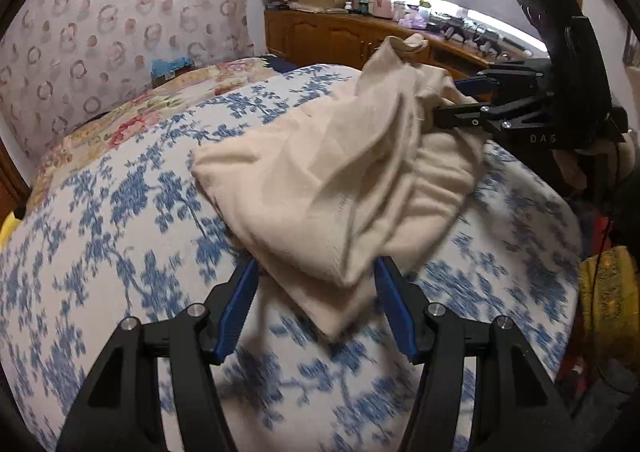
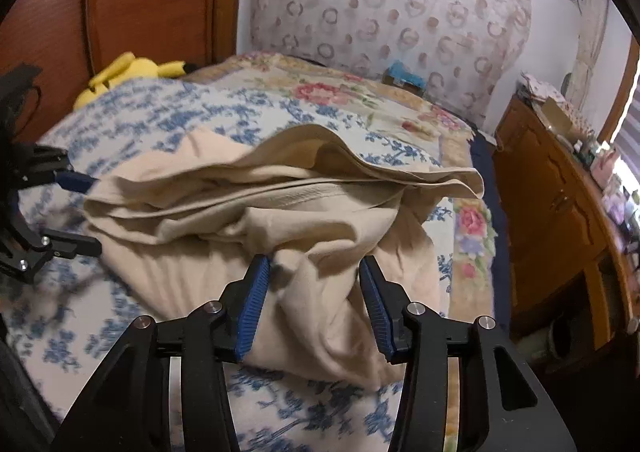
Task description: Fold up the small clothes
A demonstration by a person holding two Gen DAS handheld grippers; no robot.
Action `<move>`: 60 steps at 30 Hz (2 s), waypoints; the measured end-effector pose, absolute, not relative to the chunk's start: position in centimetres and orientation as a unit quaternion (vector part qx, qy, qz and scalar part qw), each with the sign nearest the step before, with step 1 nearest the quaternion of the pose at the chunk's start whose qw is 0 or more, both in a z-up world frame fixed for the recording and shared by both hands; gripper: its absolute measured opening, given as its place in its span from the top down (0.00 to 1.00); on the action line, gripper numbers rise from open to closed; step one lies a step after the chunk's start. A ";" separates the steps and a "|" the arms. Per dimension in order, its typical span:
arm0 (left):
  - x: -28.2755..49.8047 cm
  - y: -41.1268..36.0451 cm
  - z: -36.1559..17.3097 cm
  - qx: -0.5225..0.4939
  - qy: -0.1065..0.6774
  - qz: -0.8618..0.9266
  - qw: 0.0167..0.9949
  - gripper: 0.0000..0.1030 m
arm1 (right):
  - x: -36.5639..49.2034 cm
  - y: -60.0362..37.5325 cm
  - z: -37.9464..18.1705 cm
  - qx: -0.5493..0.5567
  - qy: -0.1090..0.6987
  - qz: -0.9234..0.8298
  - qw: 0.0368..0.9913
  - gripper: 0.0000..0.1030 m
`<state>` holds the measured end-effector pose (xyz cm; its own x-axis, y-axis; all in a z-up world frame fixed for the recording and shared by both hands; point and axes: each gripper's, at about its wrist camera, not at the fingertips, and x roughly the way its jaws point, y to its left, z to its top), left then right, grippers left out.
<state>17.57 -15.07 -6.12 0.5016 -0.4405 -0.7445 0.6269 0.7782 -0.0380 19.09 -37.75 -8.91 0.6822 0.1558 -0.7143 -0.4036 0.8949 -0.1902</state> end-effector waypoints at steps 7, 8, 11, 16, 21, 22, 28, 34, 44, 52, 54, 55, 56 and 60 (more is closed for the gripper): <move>22.1 -15.5 -5.2 0.098 0.393 -0.303 0.862 0.42 | 22.9 -39.9 -8.2 -0.159 0.355 0.177 0.904 0.89; 22.7 -15.5 -5.0 0.092 0.394 -0.302 0.863 0.42 | 23.4 -40.4 -7.8 -0.160 0.345 0.180 0.907 0.97; 24.8 -15.2 -4.6 0.084 0.389 -0.294 0.869 0.42 | 24.8 -42.1 -6.6 -0.139 0.315 0.172 0.923 0.99; 29.4 -14.8 -5.2 0.080 0.396 -0.253 0.879 0.42 | 27.7 -45.5 -6.0 -0.090 0.298 0.120 0.943 1.00; 32.7 -14.3 -5.5 0.076 0.390 -0.212 0.893 0.42 | 28.4 -46.7 -6.3 -0.054 0.316 0.137 0.937 0.96; 33.0 -14.1 -5.7 0.073 0.390 -0.211 0.893 0.42 | 28.3 -46.5 -6.4 -0.053 0.323 0.145 0.934 0.93; 32.0 -13.2 -5.4 0.067 0.386 -0.224 0.893 0.42 | 28.4 -43.3 -7.8 -0.063 0.366 0.216 0.903 0.72; 30.4 -13.1 -5.2 0.067 0.390 -0.245 0.885 0.42 | 28.8 -41.3 -9.0 -0.097 0.387 0.250 0.882 0.66; 29.7 -13.7 -5.9 0.068 0.400 -0.260 0.876 0.42 | 32.1 -41.1 -8.5 -0.063 0.391 0.291 0.871 1.00; 29.8 -12.9 -6.2 0.067 0.401 -0.253 0.878 0.42 | 33.9 -44.4 -6.9 -0.037 0.356 0.095 0.929 1.00; 30.0 -12.8 -6.4 0.061 0.406 -0.253 0.876 0.42 | 34.3 -44.6 -7.5 -0.028 0.380 0.103 0.919 0.93; 30.1 -12.7 -6.6 0.058 0.409 -0.254 0.875 0.42 | 34.2 -44.6 -7.6 -0.031 0.385 0.099 0.917 0.88; 30.1 -12.7 -6.6 0.054 0.411 -0.256 0.873 0.42 | 34.0 -44.5 -7.6 -0.038 0.385 0.094 0.917 0.78; 29.7 -12.5 -6.8 0.042 0.417 -0.265 0.869 0.42 | 32.1 -44.3 -7.2 -0.040 0.400 0.126 0.907 0.58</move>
